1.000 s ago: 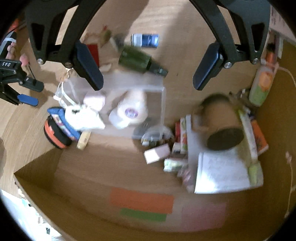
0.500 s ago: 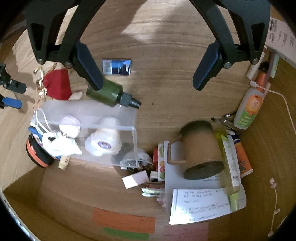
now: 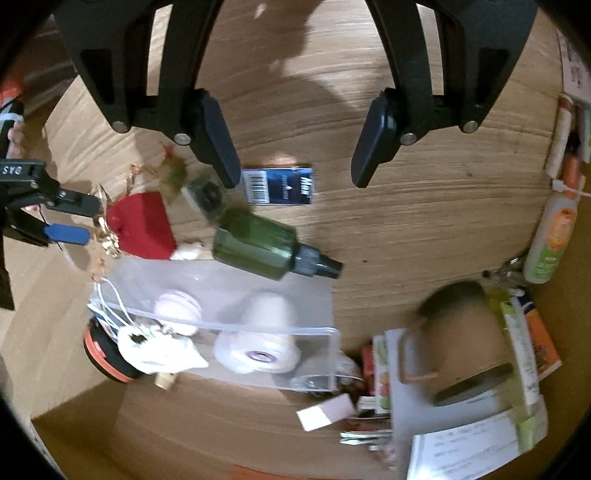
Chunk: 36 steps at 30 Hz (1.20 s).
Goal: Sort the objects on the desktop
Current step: 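Withdraw both grippers from the box and move toward the red pouch, then grasp the gold jewelry with the right gripper while the left grasps the blue Max card box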
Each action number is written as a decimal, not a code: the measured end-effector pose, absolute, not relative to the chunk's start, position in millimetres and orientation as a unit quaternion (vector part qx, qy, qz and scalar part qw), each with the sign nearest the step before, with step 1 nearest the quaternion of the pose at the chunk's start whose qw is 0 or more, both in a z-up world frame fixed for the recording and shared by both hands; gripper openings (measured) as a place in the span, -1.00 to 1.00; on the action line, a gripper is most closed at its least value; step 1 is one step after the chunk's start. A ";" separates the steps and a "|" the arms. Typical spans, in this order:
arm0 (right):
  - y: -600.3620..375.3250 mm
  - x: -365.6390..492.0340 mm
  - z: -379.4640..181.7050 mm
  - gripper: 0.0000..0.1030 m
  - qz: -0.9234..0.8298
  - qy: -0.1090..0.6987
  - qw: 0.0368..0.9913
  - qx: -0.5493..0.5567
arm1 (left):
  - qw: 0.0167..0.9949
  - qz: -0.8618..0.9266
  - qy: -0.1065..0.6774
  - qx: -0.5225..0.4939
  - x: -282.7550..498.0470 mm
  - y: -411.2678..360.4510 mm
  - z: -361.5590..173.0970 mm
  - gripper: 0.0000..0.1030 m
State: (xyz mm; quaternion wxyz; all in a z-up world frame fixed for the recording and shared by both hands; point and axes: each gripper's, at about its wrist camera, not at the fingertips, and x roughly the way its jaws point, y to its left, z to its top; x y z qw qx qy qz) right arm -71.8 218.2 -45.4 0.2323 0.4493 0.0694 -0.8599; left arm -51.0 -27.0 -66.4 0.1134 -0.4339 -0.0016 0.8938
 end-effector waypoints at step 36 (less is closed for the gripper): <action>202.2 -97.6 -61.7 -0.58 -0.857 0.053 0.250 0.447 | 0.111 0.887 0.072 -0.443 -59.4 4.4 -81.7 -0.05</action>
